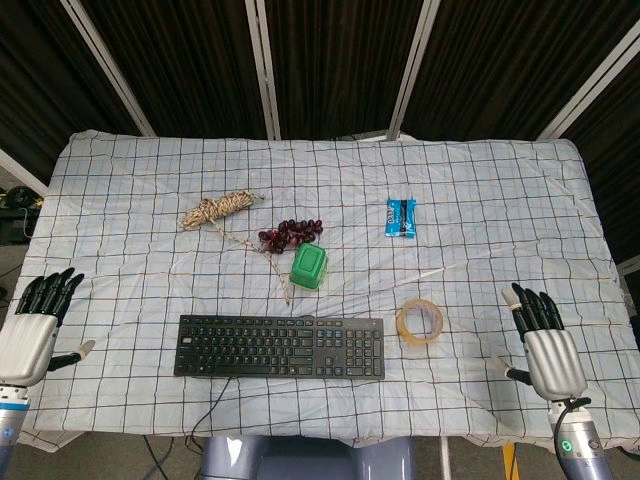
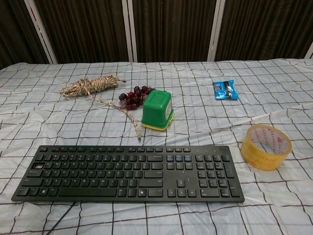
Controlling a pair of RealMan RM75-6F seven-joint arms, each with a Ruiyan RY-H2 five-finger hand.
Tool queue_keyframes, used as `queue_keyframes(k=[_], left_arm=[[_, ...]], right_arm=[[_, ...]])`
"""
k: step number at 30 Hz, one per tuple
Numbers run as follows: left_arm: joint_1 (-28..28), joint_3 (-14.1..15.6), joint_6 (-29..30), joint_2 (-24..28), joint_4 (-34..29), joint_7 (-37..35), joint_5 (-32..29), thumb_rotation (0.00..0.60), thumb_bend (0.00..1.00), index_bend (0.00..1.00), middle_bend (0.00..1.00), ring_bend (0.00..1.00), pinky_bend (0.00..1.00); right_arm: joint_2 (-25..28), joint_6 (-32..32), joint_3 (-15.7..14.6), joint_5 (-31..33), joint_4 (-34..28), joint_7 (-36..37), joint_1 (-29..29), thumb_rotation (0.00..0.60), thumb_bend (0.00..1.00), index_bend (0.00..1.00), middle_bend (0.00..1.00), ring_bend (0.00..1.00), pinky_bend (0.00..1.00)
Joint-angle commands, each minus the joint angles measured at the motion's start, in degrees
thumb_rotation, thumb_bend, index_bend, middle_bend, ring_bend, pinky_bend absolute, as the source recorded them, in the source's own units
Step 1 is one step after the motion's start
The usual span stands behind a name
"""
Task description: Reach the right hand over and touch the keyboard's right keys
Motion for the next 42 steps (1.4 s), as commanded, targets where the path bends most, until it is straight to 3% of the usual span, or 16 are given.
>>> queue_keyframes(k=[1, 18, 35, 37, 39, 42], left_arm=[[0.0, 0.0, 0.0, 0.0, 0.0, 0.0, -0.1, 0.600, 0.14, 0.00, 0.00, 0.00, 0.00], [0.2, -0.2, 0.4, 0.0, 0.0, -0.4, -0.3, 0.600, 0.14, 0.00, 0.00, 0.00, 0.00], [0.6, -0.3, 1.1, 0.1, 0.0, -0.2, -0.6, 0.600, 0.14, 0.00, 0.00, 0.00, 0.00], [0.6, -0.3, 1.1, 0.1, 0.1, -0.3, -0.7, 0.600, 0.14, 0.00, 0.00, 0.00, 0.00], [0.6, -0.3, 1.1, 0.1, 0.1, -0.3, -0.7, 0.600, 0.14, 0.00, 0.00, 0.00, 0.00], [0.7, -0.3, 1.2, 0.1, 0.1, -0.3, -0.7, 0.600, 0.14, 0.00, 0.00, 0.00, 0.00]], right_arm=[[0.0, 0.0, 0.0, 0.0, 0.0, 0.0, 0.0, 0.600, 0.11, 0.00, 0.00, 0.00, 0.00], [0.4, -0.7, -0.9, -2.6, 0.5, 1.3, 0.8, 0.600, 0.11, 0.00, 0.00, 0.00, 0.00], [2.1, -3.0, -3.3, -7.5, 1.7, 7.4, 3.0, 0.600, 0.11, 0.00, 0.00, 0.00, 0.00], [2.1, -3.0, -3.4, -7.8, 1.8, 7.6, 3.2, 0.600, 0.11, 0.00, 0.01, 0.00, 0.03], [2.1, -2.9, -3.3, -8.1, 1.7, 7.6, 3.4, 0.600, 0.12, 0.00, 0.08, 0.05, 0.13], [2.0, -2.6, -3.0, -8.5, 1.5, 7.1, 3.7, 0.600, 0.12, 0.01, 0.33, 0.30, 0.39]])
